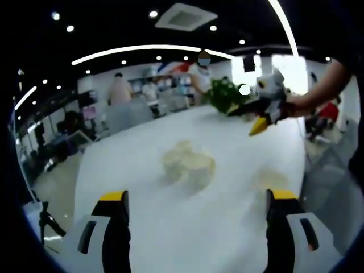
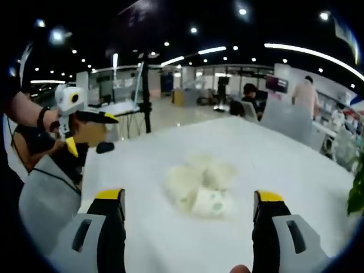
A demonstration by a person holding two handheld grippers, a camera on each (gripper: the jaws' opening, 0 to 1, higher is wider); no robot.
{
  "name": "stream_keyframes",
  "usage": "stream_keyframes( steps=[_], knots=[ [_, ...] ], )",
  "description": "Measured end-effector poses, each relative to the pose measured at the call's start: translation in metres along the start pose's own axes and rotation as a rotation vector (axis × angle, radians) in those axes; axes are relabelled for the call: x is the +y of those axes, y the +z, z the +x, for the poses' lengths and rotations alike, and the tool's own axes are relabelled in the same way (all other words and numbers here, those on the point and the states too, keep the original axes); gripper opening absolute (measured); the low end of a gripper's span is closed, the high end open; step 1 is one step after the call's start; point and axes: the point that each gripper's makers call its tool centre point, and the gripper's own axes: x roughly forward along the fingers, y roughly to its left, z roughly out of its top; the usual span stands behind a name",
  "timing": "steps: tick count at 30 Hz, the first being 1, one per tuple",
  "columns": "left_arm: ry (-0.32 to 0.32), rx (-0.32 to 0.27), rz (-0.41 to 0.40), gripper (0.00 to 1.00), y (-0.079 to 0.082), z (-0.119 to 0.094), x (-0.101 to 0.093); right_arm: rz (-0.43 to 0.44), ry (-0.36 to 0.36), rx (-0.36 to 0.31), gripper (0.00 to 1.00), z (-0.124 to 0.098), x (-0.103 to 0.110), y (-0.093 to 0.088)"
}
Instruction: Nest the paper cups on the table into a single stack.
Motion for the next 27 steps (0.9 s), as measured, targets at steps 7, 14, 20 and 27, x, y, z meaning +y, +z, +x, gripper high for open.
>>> stream_keyframes(
  steps=[7,14,20,27],
  knots=[
    [-0.013,0.027,0.008,0.99,-0.007,0.003,-0.006,-0.109,0.12,0.071,0.81,0.051,0.015,-0.01],
    [-0.012,0.043,-0.026,0.99,-0.018,-0.001,0.002,-0.075,0.171,0.09,0.74,0.086,0.017,-0.016],
    [0.006,0.032,-0.065,0.99,-0.021,0.0,0.013,-0.086,0.203,0.115,0.68,0.104,0.02,-0.022],
    [-0.003,0.031,-0.075,0.99,-0.024,0.002,0.017,-0.103,0.224,0.146,0.62,0.117,0.02,-0.027]
  ],
)
